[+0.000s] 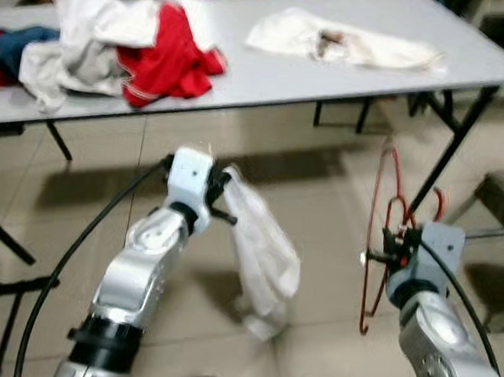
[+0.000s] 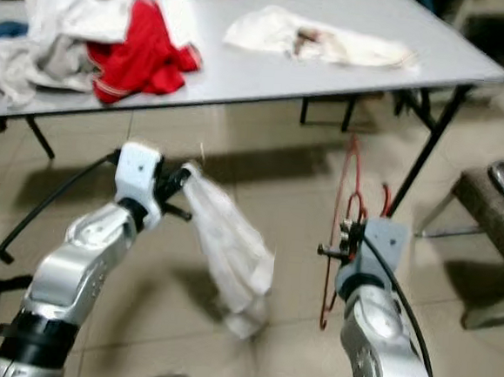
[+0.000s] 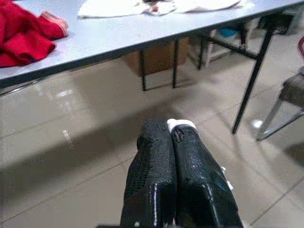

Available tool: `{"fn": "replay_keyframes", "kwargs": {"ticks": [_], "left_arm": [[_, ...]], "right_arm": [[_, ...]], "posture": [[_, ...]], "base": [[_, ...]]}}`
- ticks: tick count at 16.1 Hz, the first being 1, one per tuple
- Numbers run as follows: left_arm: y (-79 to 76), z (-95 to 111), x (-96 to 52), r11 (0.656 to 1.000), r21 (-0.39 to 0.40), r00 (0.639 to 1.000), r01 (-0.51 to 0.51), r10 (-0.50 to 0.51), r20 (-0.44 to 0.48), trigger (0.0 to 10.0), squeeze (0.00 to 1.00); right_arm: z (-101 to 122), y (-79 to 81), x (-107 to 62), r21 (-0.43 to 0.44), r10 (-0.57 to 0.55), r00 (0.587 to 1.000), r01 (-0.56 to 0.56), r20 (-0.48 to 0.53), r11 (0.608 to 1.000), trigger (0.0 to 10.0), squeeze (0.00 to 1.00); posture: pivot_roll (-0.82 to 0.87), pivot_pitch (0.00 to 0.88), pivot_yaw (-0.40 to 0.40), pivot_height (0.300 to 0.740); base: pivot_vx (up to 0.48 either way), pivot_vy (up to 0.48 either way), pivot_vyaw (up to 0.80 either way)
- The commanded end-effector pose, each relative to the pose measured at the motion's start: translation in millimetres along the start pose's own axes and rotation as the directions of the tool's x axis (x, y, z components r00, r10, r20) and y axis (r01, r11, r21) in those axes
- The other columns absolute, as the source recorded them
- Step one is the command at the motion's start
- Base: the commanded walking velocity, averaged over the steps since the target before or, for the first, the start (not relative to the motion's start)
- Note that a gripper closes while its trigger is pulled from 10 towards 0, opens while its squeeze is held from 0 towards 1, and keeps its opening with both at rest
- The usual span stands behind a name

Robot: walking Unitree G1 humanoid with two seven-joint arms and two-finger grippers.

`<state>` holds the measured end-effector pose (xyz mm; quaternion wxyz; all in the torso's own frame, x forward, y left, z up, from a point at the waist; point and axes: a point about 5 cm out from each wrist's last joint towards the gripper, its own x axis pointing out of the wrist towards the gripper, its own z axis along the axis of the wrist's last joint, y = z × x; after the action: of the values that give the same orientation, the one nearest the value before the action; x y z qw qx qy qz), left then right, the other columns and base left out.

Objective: Hang hanger

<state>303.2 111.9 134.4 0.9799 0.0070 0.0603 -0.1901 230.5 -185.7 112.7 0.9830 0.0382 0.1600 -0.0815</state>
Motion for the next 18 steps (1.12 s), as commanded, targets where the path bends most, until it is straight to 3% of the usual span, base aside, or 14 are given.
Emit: {"fn": "replay_keyframes", "kwargs": {"ticks": [1,3,4,7,18], "left_arm": [[1.9,8.4,-0.3,1.000,0.017,0.999,-0.019,0.018,0.038,10.0,0.00],[2.0,9.7,0.2,1.000,0.024,0.999,-0.015,0.014,0.043,10.0,0.00],[1.8,10.8,0.0,0.999,0.037,0.999,-0.011,0.010,0.046,10.0,0.00],[2.0,11.7,-0.6,0.999,0.038,0.999,-0.017,0.015,0.049,10.0,0.00],[-3.3,12.8,1.7,0.999,0.043,0.998,0.017,-0.019,0.053,10.0,0.00]], "right_arm": [[5.0,7.7,1.3,-0.049,0.019,0.999,-0.017,0.036,0.999,10.0,0.00],[3.8,10.6,2.2,-0.139,0.027,0.999,-0.022,0.030,0.990,10.0,0.00],[3.4,12.5,1.8,-0.142,0.068,0.997,-0.063,0.032,0.988,10.0,0.00],[8.2,13.2,-1.5,-0.026,0.139,0.989,-0.138,0.059,0.990,10.0,0.00],[10.6,9.9,0.7,-0.062,0.147,0.986,-0.142,0.077,0.988,10.0,0.00]], "posture": [[-0.05,0.062,0.089,0.740],[-0.05,0.060,0.093,0.740],[-0.05,0.058,0.094,0.740],[-0.04,0.051,0.092,0.740],[-0.04,0.038,0.097,0.740]], "base": [[0.000,0.000,0.00],[0.000,0.000,0.00],[0.000,0.000,0.00],[0.174,0.000,0.00],[0.273,0.000,0.00]]}}
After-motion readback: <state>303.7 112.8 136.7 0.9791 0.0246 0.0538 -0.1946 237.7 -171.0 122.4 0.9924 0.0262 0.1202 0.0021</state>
